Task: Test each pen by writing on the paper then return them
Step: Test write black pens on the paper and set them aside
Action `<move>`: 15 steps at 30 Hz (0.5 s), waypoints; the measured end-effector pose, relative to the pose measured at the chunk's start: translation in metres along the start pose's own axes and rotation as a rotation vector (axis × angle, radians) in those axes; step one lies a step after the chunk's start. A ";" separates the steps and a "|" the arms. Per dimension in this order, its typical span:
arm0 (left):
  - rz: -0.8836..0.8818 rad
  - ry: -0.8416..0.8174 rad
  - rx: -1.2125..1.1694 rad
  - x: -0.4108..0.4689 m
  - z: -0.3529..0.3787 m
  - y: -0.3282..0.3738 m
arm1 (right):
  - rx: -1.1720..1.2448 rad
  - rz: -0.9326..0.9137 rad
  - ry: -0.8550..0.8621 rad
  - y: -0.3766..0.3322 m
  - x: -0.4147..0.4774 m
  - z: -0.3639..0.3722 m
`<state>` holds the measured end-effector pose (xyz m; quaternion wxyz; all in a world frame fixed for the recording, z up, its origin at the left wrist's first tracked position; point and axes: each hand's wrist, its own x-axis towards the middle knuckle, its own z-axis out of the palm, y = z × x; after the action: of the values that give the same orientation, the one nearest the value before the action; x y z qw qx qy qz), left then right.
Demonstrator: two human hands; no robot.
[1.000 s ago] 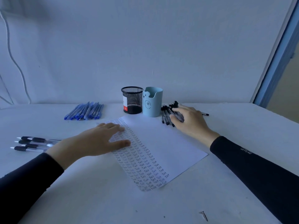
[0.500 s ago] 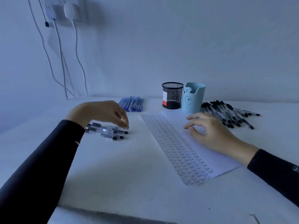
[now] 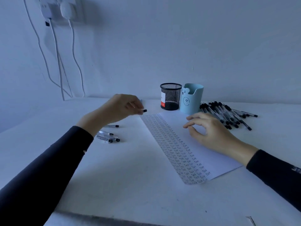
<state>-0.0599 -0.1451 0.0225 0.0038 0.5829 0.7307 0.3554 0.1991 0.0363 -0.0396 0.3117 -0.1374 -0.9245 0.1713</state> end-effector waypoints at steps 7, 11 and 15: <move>0.408 -0.060 0.077 -0.005 0.075 0.034 | 0.005 0.023 0.009 0.002 0.002 -0.001; 0.413 -0.091 0.041 -0.007 0.080 0.035 | 0.015 0.077 0.004 -0.001 0.000 -0.005; 0.319 0.012 0.015 -0.002 0.062 0.023 | -0.010 0.076 -0.157 -0.020 -0.005 -0.001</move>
<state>-0.0134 -0.1132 -0.0125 -0.0614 0.6896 0.6315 0.3492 0.2005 0.0164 -0.0330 0.2310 -0.1604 -0.9410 0.1885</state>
